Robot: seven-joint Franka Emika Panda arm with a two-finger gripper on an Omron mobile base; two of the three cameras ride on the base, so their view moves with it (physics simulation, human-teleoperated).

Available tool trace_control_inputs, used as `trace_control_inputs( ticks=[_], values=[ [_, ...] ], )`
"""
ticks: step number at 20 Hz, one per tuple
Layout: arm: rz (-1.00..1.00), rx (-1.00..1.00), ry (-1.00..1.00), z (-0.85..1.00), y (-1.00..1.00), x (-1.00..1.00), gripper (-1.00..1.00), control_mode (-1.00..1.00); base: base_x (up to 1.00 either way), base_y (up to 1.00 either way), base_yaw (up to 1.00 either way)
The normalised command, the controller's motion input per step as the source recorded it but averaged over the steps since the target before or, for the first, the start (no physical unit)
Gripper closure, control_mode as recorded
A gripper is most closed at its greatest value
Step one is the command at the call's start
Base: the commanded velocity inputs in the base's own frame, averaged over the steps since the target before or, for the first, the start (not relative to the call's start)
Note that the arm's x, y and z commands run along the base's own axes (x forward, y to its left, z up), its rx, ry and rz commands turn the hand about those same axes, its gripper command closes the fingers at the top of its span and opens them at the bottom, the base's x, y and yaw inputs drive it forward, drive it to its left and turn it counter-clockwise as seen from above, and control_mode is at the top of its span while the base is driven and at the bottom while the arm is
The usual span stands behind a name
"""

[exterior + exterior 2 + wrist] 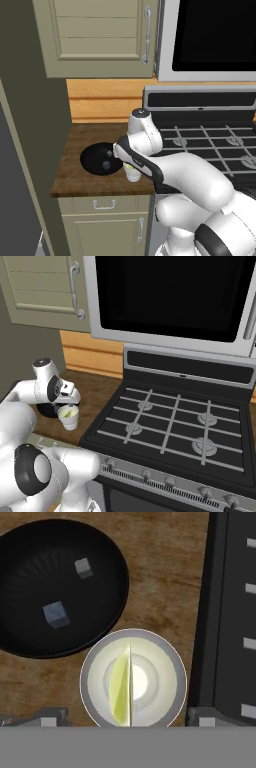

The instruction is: Grab a lemon wedge from the fridge and one ice cube from the ice bowl, and put them in the glass of lemonade.

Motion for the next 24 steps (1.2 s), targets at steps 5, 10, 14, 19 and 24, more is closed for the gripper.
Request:
trace_control_inputs(
  ticks=[5,10,14,19,24],
  values=[
    [0.0,0.07,-0.18,0.37,0.0,-0.21,-1.0,-1.0,0.0,0.0,0.0],
    [0.18,0.03,-0.03,0.36,0.87,0.35,-1.0,-1.0,0.0,0.0,0.0],
    [0.34,0.0,0.38,0.02,0.72,1.0,-1.0,-1.0,0.0,0.0,0.0],
    [0.15,-0.25,0.5,0.13,0.56,0.56,-1.0,-1.0,0.0,0.0,0.0],
    [0.0,-0.39,0.37,0.07,0.25,-0.01,-1.0,-1.0,0.0,0.0,0.0]
  ],
)
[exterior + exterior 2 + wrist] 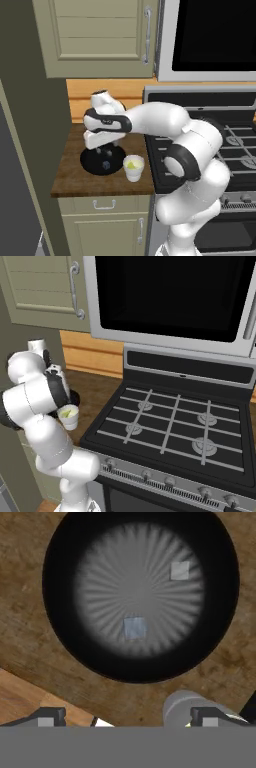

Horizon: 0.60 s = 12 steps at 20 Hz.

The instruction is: Grab a lemon wedge from the fridge and one ice cube from the ice bowl, and put them in the glass of lemonade.

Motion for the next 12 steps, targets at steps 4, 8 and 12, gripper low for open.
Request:
trace_control_inputs(
  ticks=[4,8,12],
  values=[
    [0.0,-0.2,0.09,-0.39,0.06,0.0,-1.0,-1.0,0.0,0.0,0.0],
    [0.0,0.0,0.0,-0.21,0.0,0.0,-1.0,-1.0,0.0,0.0,0.0],
    [0.0,0.0,-0.04,-0.37,0.0,0.0,-1.0,-1.0,0.0,0.0,0.0]
  ],
)
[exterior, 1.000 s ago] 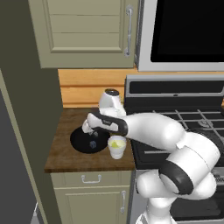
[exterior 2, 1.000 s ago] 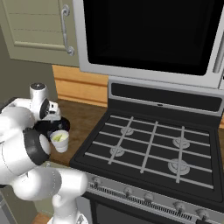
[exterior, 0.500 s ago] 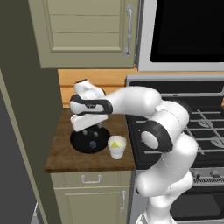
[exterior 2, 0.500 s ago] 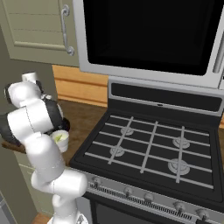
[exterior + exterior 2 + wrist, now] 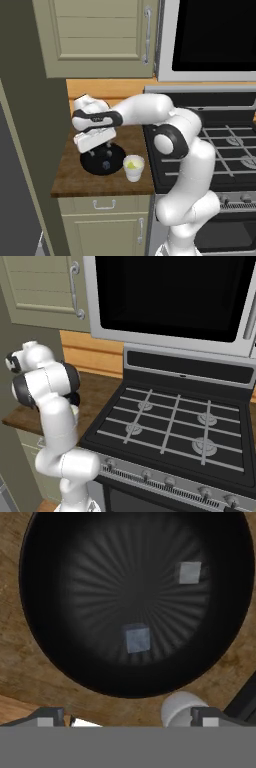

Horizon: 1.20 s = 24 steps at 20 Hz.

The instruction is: Grab a lemon wedge from the fridge and one ice cube from the ice bowl, and put them in the glass of lemonade.

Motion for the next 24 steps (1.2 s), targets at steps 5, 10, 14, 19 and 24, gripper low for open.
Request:
trace_control_inputs(
  ticks=[5,10,14,19,24],
  values=[
    [0.0,0.0,0.0,-0.24,0.0,0.0,-1.0,-1.0,0.0,0.0,0.0],
    [0.01,-0.01,0.0,-0.02,0.03,0.16,-1.0,-1.0,0.0,0.0,0.0],
    [0.01,0.0,0.03,0.0,-0.04,0.65,-1.0,-1.0,0.0,0.0,0.0],
    [0.1,0.06,-0.02,0.0,-0.28,0.09,-1.0,-1.0,0.0,0.0,0.0],
    [0.06,0.0,-0.04,0.0,-0.01,0.0,-1.0,-1.0,0.0,0.0,0.0]
  ],
)
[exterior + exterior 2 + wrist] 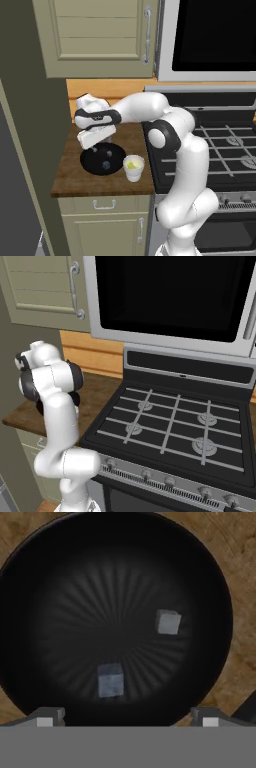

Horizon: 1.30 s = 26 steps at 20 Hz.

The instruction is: Grab a lemon wedge from the fridge and one ice cube from the ice bowl, and put them in the glass of lemonade.

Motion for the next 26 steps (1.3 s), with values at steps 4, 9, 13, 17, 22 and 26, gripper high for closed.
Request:
trace_control_inputs(
  ticks=[4,9,13,17,22,26],
  values=[
    [0.01,0.0,0.0,-0.15,0.04,0.07,-1.0,-1.0,0.0,0.0,0.0],
    [0.02,0.01,0.0,-0.73,0.01,0.0,-1.0,-1.0,0.0,0.0,0.0],
    [0.02,0.04,0.0,-0.65,0.0,0.0,-1.0,-1.0,0.0,0.0,0.0],
    [0.0,0.01,0.0,-0.06,0.0,-0.22,-1.0,-1.0,0.0,0.0,0.0],
    [0.0,0.06,0.0,0.0,0.0,-0.51,-1.0,-1.0,0.0,0.0,0.0],
    [0.0,0.01,0.0,0.0,-0.13,-0.15,-1.0,-1.0,0.0,0.0,0.0]
  ],
)
